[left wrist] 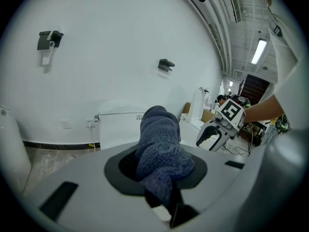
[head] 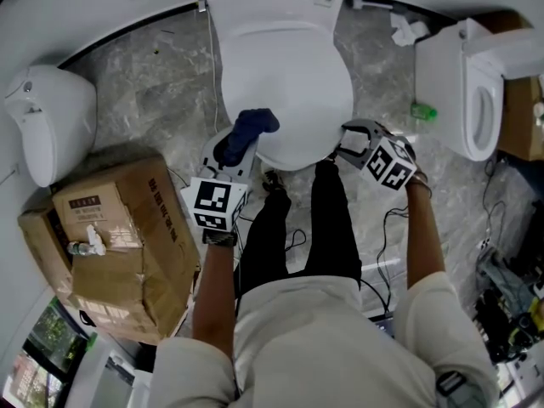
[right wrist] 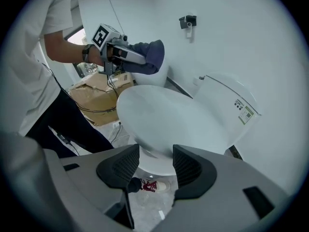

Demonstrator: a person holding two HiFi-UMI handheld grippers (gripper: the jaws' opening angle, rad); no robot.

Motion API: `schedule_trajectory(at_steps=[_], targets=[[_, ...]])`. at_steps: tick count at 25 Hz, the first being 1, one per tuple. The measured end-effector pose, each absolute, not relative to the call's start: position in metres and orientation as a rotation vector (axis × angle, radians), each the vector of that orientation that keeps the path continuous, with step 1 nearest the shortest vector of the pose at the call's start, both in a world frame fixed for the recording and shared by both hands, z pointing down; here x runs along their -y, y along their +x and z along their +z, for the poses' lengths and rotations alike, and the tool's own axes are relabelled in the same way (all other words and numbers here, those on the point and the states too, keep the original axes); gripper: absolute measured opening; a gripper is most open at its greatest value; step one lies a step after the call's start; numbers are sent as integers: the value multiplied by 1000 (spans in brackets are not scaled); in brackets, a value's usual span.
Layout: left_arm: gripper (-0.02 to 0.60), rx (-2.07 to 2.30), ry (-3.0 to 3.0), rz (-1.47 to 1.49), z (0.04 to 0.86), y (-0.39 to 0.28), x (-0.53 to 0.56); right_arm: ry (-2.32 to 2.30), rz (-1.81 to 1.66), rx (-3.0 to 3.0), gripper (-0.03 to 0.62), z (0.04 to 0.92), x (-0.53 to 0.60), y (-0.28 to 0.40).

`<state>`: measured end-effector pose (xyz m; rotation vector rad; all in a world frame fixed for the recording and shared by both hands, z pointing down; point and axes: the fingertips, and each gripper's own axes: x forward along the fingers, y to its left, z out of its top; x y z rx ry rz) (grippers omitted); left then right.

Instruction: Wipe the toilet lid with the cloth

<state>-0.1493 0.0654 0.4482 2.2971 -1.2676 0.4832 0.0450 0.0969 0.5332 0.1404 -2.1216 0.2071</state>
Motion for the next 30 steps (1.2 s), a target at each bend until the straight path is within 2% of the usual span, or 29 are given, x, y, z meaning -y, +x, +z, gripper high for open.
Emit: schedule_trajectory(at_steps=[9, 30], targets=[[102, 1244, 2283, 495, 456, -143, -64, 34, 363, 2092, 219, 549, -111, 50], [103, 1231, 2232, 504, 500, -137, -46, 159, 554, 2035, 204, 619, -145, 48]])
